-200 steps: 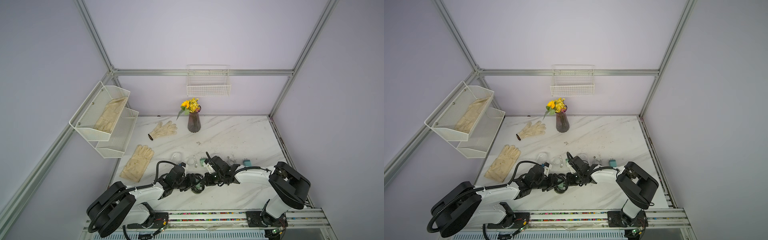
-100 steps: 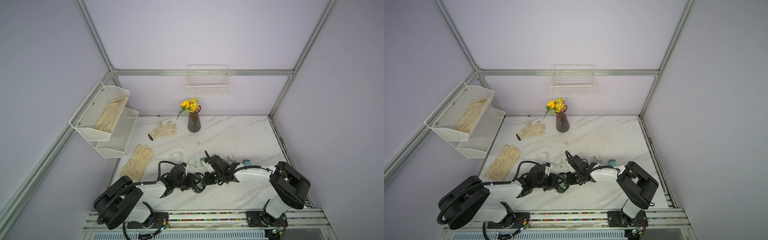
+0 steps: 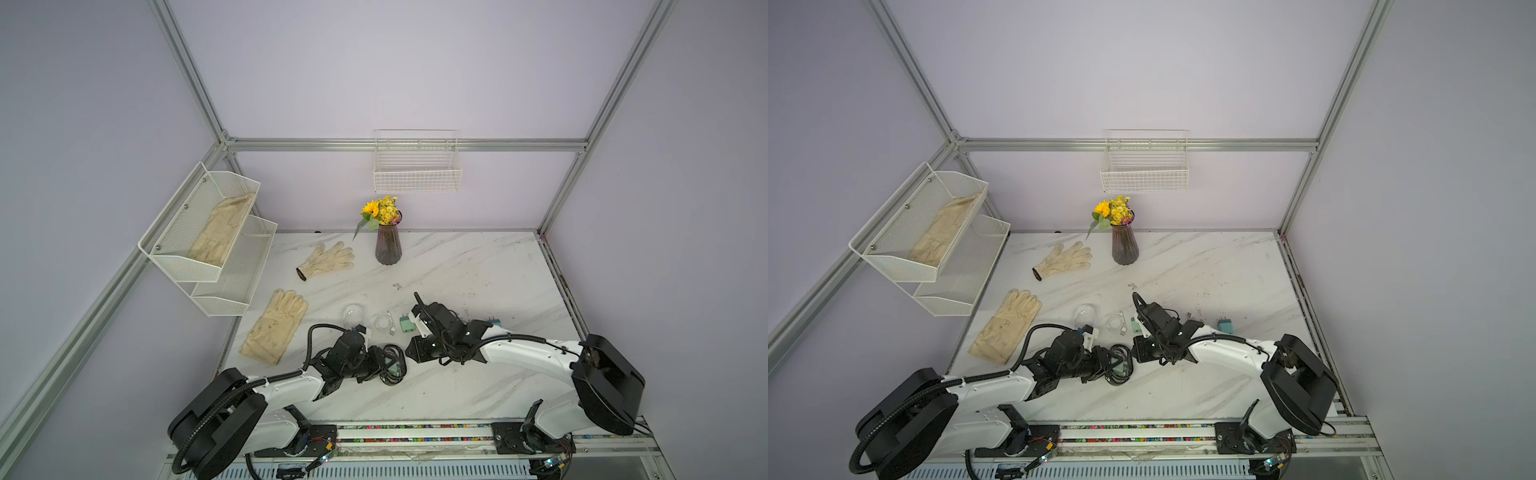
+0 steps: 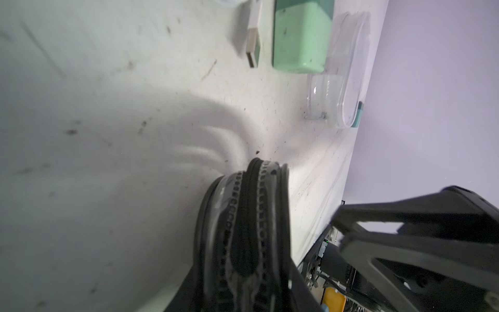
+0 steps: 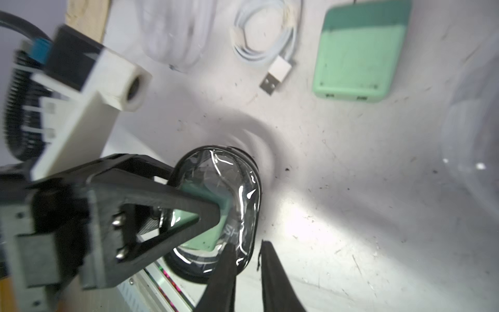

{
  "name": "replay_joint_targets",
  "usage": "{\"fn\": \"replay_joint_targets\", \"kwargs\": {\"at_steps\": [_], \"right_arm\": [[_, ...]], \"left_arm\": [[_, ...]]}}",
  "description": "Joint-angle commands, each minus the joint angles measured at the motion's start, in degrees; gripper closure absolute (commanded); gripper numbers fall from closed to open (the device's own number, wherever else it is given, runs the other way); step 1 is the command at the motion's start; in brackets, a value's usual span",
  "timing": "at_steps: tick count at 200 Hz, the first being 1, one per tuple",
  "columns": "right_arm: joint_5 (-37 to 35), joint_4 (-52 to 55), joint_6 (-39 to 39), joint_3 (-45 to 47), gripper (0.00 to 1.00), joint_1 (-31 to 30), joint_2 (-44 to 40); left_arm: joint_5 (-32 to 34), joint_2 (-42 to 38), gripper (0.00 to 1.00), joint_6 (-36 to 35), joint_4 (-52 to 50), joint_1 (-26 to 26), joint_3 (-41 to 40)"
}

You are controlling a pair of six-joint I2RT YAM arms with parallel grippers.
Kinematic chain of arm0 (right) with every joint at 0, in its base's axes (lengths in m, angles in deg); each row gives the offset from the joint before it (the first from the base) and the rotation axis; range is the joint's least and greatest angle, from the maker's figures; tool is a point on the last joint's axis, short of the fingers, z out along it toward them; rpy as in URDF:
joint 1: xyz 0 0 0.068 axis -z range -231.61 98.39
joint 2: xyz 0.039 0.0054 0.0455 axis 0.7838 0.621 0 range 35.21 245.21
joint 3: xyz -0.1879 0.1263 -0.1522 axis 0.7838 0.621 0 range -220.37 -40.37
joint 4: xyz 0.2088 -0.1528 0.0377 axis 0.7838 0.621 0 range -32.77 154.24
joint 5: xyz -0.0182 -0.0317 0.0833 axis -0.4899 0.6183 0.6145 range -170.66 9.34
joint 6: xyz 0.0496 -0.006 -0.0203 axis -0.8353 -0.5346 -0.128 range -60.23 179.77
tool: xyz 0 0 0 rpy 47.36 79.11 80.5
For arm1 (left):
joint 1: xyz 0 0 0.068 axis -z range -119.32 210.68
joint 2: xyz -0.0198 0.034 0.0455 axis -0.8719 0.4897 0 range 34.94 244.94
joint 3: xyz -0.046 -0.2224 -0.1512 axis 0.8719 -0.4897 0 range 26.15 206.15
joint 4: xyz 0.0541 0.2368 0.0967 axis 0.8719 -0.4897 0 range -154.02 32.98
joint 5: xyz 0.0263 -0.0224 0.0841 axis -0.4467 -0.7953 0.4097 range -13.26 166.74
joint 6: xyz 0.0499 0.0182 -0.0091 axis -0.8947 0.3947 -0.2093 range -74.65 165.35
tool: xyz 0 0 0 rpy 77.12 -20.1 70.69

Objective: Pack away charging kits
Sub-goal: Pick up the storage bag at the center of the board, then zip the zipper on the storage bag.

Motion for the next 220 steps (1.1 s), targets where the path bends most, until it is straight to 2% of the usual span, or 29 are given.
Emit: {"fn": "replay_joint_targets", "kwargs": {"at_steps": [1, 30, 48, 83, 128, 220], "right_arm": [[-3.0, 1.4, -1.2, -0.8, 0.79, -0.7, -5.5], [-6.7, 1.0, -2.0, -2.2, 0.77, -2.4, -10.7], [-9.5, 0.3, -1.9, -4.4, 0.73, -4.7, -12.4], [-13.0, -4.8, -2.3, -6.1, 0.69, -8.4, -13.7], [-18.5, -7.0, -2.4, -5.6, 0.7, -11.8, -12.2], [-22.3, -8.6, -5.3, -7.4, 0.67, -11.9, -6.9]], "left_arm": [[7.4, -5.2, 0.73, 4.0, -3.0, -0.5, 1.5], [17.7, -7.5, 0.73, 7.0, -7.2, -0.4, 7.6], [20.4, -6.0, 0.74, 7.2, -7.4, -0.4, 12.8], [21.9, -2.6, 0.73, 8.0, -7.2, 0.7, 20.8], [25.4, -2.1, 0.74, 8.3, -8.3, 1.6, 26.0], [25.1, -2.0, 0.74, 9.8, -8.9, 2.8, 29.7]]}}
